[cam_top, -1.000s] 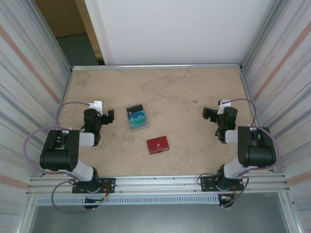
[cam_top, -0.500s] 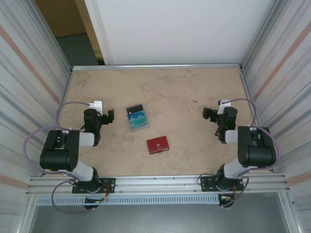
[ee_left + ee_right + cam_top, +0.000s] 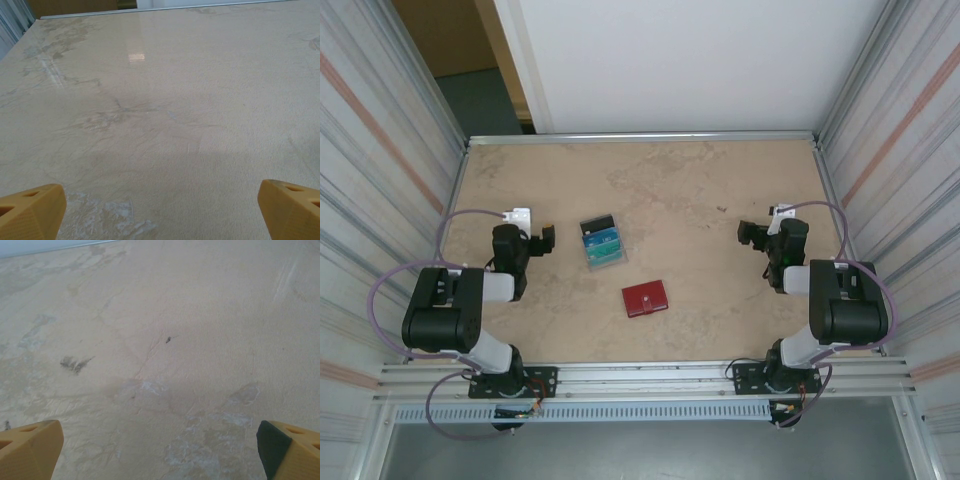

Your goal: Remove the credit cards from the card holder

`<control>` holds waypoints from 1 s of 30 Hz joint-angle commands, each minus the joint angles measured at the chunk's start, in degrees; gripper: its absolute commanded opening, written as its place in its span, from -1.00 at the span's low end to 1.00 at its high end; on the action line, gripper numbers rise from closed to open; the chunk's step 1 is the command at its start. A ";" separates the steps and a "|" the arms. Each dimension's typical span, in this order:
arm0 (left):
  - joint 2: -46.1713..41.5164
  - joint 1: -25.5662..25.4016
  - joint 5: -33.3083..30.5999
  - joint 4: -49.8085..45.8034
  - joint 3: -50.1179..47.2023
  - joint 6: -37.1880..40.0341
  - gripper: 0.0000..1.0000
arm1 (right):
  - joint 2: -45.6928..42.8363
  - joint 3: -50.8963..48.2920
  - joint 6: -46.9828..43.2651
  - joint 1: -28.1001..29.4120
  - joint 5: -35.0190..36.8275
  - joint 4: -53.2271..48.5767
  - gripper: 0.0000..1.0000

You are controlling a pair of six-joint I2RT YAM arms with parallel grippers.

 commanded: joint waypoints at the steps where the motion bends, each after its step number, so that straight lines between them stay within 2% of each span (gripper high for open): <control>1: -1.70 -0.15 -0.42 -0.95 1.29 -0.15 0.98 | -1.74 1.52 0.13 0.36 1.71 -1.95 0.98; 8: -11.31 -0.15 -1.31 -7.59 0.67 -0.50 0.98 | -9.71 1.38 1.44 0.34 4.90 -7.94 0.97; 12: -19.86 -0.16 -1.72 -15.96 1.68 -2.74 0.98 | -16.61 1.72 4.07 0.38 7.48 -14.13 0.97; 21: -33.33 -0.99 6.53 -31.36 4.50 -10.23 0.98 | -29.87 4.35 9.54 3.47 13.84 -34.62 0.98; 24: -35.14 -5.51 5.24 -35.32 5.87 -10.61 0.97 | -34.11 4.68 12.12 5.32 16.61 -40.34 0.98; 30: -36.45 -19.24 -0.51 -40.76 8.66 -10.47 0.97 | -41.10 6.98 19.73 6.98 19.82 -53.59 0.98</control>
